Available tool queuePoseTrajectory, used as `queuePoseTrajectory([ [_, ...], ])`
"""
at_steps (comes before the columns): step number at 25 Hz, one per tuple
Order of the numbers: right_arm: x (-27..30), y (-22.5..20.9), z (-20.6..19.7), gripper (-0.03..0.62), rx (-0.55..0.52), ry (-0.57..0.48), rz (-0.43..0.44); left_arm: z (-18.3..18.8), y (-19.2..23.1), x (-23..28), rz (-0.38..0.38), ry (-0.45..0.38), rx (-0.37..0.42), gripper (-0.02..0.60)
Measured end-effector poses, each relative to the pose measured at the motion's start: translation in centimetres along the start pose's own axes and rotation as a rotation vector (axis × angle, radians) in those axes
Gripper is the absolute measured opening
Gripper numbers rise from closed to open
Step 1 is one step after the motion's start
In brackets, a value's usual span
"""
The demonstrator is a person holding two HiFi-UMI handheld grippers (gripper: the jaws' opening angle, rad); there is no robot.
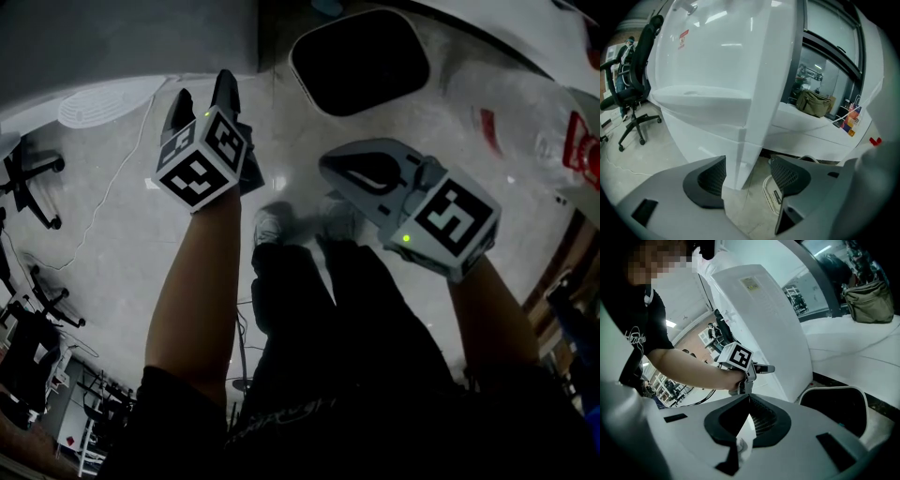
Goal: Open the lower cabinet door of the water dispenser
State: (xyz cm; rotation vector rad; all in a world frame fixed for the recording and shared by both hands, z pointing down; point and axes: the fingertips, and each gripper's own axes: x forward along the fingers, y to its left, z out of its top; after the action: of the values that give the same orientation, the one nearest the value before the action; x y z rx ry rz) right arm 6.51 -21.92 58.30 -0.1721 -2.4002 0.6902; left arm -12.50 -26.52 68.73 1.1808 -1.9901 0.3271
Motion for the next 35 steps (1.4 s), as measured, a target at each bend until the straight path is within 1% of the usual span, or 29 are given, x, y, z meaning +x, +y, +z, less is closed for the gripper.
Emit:
queuePoseTrajectory([
  [5, -0.1, -0.3, -0.4, 0.012, -0.072, 0.042, -0.020, 0.8, 0.3, 0.2, 0.014, -0.042, -0.043, 0.281],
  [8, 0.0, 0.0, -0.3, 0.012, -0.054, 0.031, -0.004, 1.5, 0.8, 0.3, 0.043, -0.066, -0.061, 0.281],
  [11, 0.1, 0.6, -0.2, 0.012, -0.035, 0.024, 0.012, 1.9, 0.9, 0.3, 0.053, -0.074, -0.065, 0.281],
  [21, -0.2, 0.5, 0.2, 0.012, 0.004, 0.009, 0.009, 1.6, 1.3, 0.2, 0.087, -0.062, -0.029, 0.275],
  [25, -0.3, 0.7, 0.1, 0.012, 0.010, 0.008, 0.014, 1.5, 1.1, 0.1, 0.081, -0.059, -0.036, 0.263],
  [35, -0.6, 0.9, 0.2, 0.012, 0.005, 0.010, 0.015, 1.6, 1.3, 0.3, 0.066, -0.043, -0.011, 0.253],
])
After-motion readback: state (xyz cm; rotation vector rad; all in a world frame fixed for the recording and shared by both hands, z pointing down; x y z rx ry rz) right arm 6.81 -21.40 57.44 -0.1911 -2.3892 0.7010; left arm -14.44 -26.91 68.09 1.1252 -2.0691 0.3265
